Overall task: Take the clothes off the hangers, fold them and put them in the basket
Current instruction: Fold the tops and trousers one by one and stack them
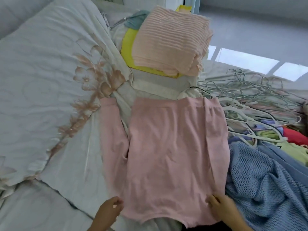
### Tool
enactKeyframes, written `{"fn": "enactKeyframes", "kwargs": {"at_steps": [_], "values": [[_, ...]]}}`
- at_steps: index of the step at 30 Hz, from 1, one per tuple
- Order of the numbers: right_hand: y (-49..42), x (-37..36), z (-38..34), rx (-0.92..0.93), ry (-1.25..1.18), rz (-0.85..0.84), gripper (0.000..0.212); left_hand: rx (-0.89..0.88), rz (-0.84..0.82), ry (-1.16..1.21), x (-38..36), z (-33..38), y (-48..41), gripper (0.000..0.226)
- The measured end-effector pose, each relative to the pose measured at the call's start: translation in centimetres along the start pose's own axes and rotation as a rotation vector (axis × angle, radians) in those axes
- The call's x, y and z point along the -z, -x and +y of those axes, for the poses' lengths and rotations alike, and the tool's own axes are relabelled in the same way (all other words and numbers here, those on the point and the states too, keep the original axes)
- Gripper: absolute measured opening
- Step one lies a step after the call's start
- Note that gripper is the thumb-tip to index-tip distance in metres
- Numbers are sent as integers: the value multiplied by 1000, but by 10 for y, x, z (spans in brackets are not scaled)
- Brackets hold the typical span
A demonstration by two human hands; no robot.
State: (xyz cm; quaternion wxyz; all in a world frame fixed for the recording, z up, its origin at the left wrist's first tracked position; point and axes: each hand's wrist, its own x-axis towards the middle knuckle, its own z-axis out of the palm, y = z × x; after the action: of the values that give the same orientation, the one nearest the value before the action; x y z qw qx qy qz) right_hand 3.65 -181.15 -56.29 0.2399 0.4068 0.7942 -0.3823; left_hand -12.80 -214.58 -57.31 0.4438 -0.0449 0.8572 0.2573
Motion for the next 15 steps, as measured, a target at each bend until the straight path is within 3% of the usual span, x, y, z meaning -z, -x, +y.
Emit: {"fn": "enactKeyframes", "kwargs": {"at_steps": [3, 4, 7, 9, 10, 12, 13, 15], "values": [[-31, 1, -26, 175, -62, 126, 20, -188, 95, -151, -14, 21, -25, 14], [-42, -1, -33, 230, -47, 123, 16, -253, 113, -197, -19, 26, -33, 26], [-74, -11, -41, 305, 96, 98, 31, -348, 54, -434, -31, 39, -54, 67], [-89, -18, -34, 242, 178, 68, 38, -302, -27, -566, -35, 40, -64, 102], [-95, -20, -27, 188, 204, 61, 40, -284, -73, -578, -37, 38, -67, 108], [-102, -23, -13, 116, 229, 58, 41, -284, -90, -375, -34, 31, -72, 92], [-103, -25, -10, 111, 245, 86, 40, -284, 16, -181, -29, 30, -73, 71], [-105, -31, -14, 143, 231, 185, 35, -218, 384, 88, -11, 24, -88, 36]]}}
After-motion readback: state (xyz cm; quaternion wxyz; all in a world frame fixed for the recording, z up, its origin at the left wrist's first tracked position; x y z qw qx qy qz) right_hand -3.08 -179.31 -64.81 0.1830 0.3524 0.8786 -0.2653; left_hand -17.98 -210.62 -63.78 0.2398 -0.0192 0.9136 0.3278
